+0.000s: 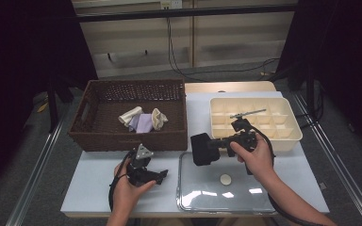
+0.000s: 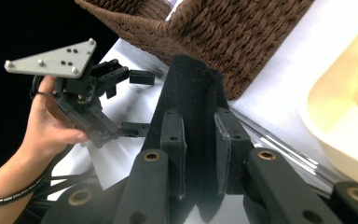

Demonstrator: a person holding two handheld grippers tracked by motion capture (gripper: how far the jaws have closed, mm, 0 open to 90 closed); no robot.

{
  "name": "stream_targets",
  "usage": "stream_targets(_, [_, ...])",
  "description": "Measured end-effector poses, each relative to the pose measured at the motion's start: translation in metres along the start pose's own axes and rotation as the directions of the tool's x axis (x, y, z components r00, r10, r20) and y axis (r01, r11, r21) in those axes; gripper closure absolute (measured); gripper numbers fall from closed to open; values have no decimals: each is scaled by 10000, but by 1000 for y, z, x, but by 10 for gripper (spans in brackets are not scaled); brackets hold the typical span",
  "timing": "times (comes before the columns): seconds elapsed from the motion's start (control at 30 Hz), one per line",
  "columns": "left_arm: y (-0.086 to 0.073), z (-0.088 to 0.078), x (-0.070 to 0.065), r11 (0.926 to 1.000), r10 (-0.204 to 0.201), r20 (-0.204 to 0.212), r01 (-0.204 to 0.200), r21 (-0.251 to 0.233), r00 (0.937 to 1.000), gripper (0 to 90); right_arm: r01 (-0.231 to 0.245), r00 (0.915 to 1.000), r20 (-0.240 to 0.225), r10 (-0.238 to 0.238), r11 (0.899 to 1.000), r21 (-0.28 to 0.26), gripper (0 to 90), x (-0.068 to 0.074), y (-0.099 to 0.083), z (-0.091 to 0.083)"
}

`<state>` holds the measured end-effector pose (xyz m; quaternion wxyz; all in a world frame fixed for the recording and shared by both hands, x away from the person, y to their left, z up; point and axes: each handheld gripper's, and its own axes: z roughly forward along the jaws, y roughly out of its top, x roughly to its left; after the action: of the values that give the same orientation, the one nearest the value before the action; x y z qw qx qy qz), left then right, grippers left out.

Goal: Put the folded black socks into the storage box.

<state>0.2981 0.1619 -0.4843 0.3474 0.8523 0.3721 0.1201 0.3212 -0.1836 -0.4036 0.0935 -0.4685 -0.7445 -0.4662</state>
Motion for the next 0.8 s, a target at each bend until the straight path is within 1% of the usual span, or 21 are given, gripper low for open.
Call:
stream_targets(0.07, [-1, 0, 0, 10000, 44, 47, -44, -49, 10000, 39, -27, 10000, -1, 27, 10000, -41, 759, -1, 2, -3])
stream_targets(0.17, [-3, 0, -1, 9997, 152, -41, -153, -167, 9999, 34, -125, 9999, -34, 125, 9998, -136, 758, -3, 6, -8])
stream_targets(0.27, [-5, 1, -3, 9995, 185, -30, -186, -270, 9998, 29, -201, 9998, -59, 200, 9996, -193, 758, -5, 9, -13])
stream_targets(0.3, [-4, 1, -3, 9993, 308, -171, -312, -206, 9994, 29, -193, 9998, -14, 193, 9996, -216, 758, -5, 11, -15])
stream_targets(0.33, [-4, 1, -3, 9992, 365, -193, -369, -169, 9991, 28, -204, 9998, -1, 204, 9995, -249, 758, -5, 12, -17])
stream_targets(0.8, [-5, 2, -4, 9991, 354, -186, -358, -230, 9992, 22, -466, 9981, 377, 487, 9974, -551, 758, -14, 35, -42])
